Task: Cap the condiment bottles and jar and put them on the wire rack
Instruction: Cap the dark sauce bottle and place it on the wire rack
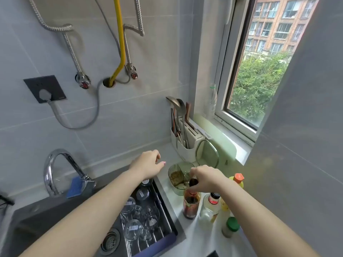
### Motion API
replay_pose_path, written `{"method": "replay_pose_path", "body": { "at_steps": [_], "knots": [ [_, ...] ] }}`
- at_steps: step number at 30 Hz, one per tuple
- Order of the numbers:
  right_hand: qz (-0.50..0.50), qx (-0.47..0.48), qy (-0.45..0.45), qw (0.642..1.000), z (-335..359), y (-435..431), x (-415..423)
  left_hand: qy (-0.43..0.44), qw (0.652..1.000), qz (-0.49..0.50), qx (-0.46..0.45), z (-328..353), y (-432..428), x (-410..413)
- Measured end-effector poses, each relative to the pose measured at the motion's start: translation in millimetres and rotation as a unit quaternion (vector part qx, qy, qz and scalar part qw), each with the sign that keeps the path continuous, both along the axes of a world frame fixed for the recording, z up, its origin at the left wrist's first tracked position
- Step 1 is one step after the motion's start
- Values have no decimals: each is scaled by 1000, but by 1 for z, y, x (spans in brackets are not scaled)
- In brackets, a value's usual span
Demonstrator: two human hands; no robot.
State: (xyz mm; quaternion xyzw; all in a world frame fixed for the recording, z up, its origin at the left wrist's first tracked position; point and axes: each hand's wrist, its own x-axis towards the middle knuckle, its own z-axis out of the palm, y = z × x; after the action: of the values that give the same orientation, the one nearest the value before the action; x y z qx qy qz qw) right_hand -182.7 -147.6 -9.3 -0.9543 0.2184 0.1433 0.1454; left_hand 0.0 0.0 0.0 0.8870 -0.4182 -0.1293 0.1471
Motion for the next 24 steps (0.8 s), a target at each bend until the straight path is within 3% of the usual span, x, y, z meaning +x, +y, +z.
{"method": "replay_pose_path", "body": {
  "at_steps": [8,15,21,24],
  "knots": [
    [43,-107,9,993,-13,14,6,17,999,4,37,-20,21,-5],
    [48,-127,6,991,-11,14,6,58,998,-4,22,-26,33,-10],
    [16,-89,-88,992,2,17,9,147,988,-41,-32,-25,39,-21],
    [-32,-53,-163,985,25,15,11,191,974,-64,-101,-21,42,-32]
  ]
}}
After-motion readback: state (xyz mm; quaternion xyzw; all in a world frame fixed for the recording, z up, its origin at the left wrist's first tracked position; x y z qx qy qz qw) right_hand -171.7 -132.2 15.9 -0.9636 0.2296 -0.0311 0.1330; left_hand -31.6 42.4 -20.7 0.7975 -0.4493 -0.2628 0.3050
